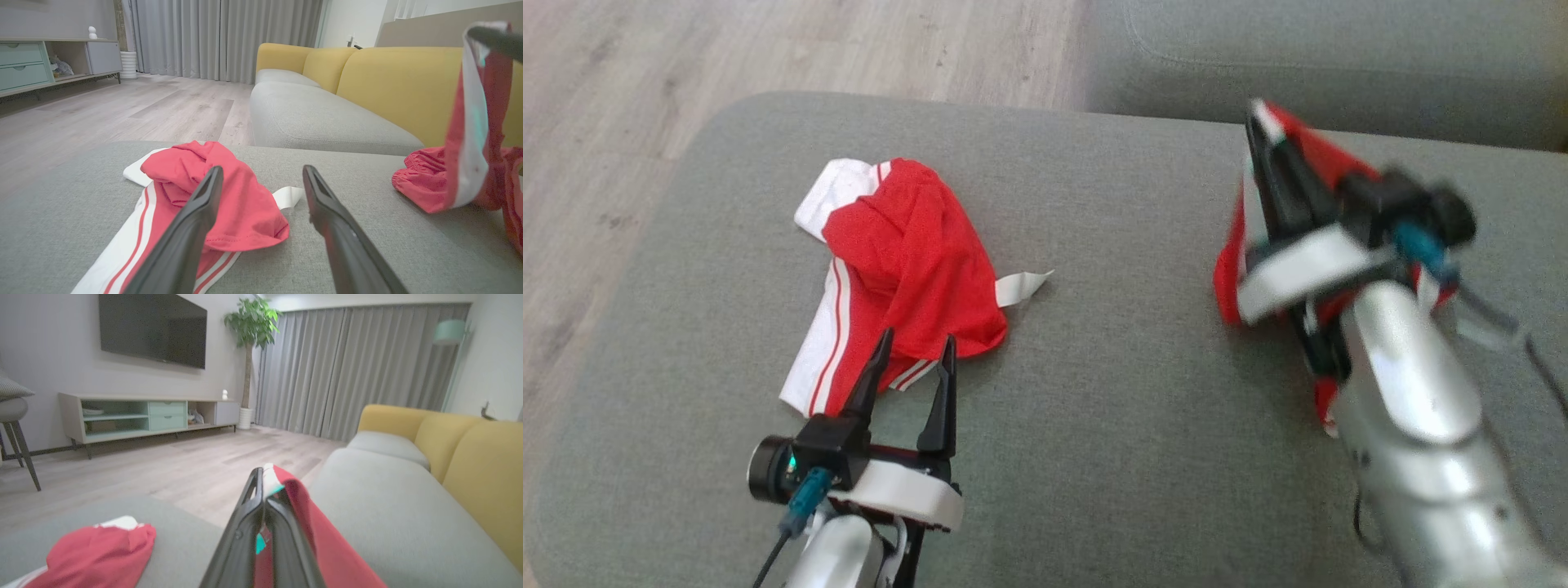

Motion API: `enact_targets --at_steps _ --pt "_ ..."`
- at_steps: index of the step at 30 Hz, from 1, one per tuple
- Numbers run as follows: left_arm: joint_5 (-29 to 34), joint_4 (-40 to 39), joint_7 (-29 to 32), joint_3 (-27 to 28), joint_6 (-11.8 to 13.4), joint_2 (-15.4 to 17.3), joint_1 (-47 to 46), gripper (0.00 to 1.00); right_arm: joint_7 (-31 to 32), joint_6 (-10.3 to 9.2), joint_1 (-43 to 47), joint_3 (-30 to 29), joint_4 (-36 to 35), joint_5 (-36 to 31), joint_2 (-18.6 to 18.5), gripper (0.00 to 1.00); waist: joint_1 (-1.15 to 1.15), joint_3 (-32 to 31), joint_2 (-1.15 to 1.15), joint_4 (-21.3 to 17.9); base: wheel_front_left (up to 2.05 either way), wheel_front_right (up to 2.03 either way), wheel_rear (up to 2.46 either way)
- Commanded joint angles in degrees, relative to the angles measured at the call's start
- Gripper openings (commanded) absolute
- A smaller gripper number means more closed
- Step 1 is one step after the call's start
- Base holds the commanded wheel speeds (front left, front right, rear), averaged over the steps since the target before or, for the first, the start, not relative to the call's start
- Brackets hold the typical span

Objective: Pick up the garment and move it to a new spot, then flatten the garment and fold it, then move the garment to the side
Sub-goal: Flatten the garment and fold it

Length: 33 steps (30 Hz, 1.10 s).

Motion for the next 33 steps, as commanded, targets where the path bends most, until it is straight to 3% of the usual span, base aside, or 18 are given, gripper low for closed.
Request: enact_targets --at_steps 1,5,11,18,22,30,31,32,33 --pt "-0.11 -1.45 -0.71 1.9 -0.14 0.1 -1.13 1.0 0.56 -0.04 -5.07 1.87 -2.28 0.64 0.36 0.0 0.01 -0.64 0.0 0.55 0.0 0.0 0.0" --pt "-0.15 -1.12 -0.71 1.67 -0.17 -0.07 -0.31 1.0 1.86 -0.04 -15.04 2.91 -1.23 4.3 0.36 0.0 0.01 -2.14 0.0 1.53 0.0 0.0 0.0" --pt "-0.2 -1.24 -0.71 1.73 0.14 -0.2 0.75 1.0 3.32 -0.04 -24.03 -6.02 0.16 6.85 0.36 0.0 0.01 -3.31 0.0 1.6 0.0 0.0 0.0" --pt "0.33 -1.9 -0.71 2.03 -0.26 -0.17 0.82 1.0 10.93 -0.04 -13.6 -20.67 -2.22 2.21 0.22 0.0 0.01 -1.84 0.0 -0.02 0.0 0.0 0.0" --pt "0.77 -2.31 -0.71 1.79 -0.91 -0.17 -0.69 1.0 13.11 -0.04 -6.75 -27.29 -2.24 -1.43 -2.66 0.0 0.01 1.05 0.0 -0.62 0.0 0.0 0.0" --pt "1.25 -2.13 -0.71 1.41 -1.7 -0.17 -3.11 1.0 9.51 -0.04 -10.72 -36.45 6.4 -7.81 -8.29 0.0 0.01 5.35 0.0 -0.96 0.0 0.0 0.0" --pt "1.22 -2.09 -0.71 1.3 -1.77 -0.19 -3.31 1.0 8.84 -0.04 -11.85 -36.96 7.73 -8.89 -8.64 0.24 0.01 5.69 0.0 -1.01 0.0 0.0 0.0" --pt "1.21 -2.05 -0.71 1.2 -1.81 -0.21 -3.49 1.0 8.23 -0.04 -12.85 -37.33 9.06 -10.09 -8.95 0.85 0.01 5.96 0.0 -1.07 0.0 0.0 0.0" --pt "1.21 -2.0 -0.71 1.09 -1.85 -0.23 -3.64 1.0 8.1 -0.04 -13.58 -37.48 10.44 -11.63 -9.24 1.0 0.01 6.2 0.0 -1.17 0.0 0.0 0.0"
